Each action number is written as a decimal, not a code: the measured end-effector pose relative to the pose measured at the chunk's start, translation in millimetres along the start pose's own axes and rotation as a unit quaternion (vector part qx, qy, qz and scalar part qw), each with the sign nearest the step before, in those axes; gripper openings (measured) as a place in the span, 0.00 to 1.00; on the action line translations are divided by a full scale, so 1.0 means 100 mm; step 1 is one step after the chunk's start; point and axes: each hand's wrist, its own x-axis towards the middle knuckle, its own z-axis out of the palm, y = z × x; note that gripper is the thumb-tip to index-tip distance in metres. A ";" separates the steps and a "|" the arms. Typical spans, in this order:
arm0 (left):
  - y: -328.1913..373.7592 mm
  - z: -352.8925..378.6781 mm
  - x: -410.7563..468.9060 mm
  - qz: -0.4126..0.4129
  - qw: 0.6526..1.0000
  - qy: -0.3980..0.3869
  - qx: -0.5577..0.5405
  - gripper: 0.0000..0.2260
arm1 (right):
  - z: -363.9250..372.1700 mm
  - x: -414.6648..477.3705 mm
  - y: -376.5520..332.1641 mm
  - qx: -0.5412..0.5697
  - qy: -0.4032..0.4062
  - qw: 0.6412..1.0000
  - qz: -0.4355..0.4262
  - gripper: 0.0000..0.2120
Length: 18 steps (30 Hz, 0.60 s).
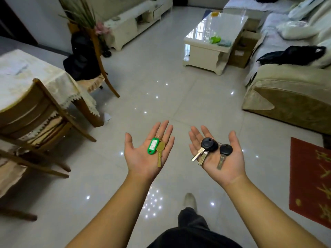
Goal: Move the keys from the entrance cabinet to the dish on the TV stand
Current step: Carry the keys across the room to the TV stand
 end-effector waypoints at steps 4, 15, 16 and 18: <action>0.29 0.13 0.54 0.036 0.999 0.017 -0.001 0.40 | 0.13 0.70 -0.32 0.001 -0.018 0.999 0.031 0.36; 1.12 0.37 1.83 0.106 0.993 0.045 0.003 0.40 | 0.65 2.38 -0.86 -0.002 -0.051 0.996 0.076 0.35; 1.24 0.35 1.94 0.109 0.993 0.047 0.000 0.41 | 0.70 2.54 -0.88 -0.001 -0.054 0.996 0.077 0.35; 1.50 0.32 2.19 0.120 0.992 0.042 -0.002 0.41 | 0.79 2.90 -0.91 -0.002 -0.056 0.996 0.075 0.36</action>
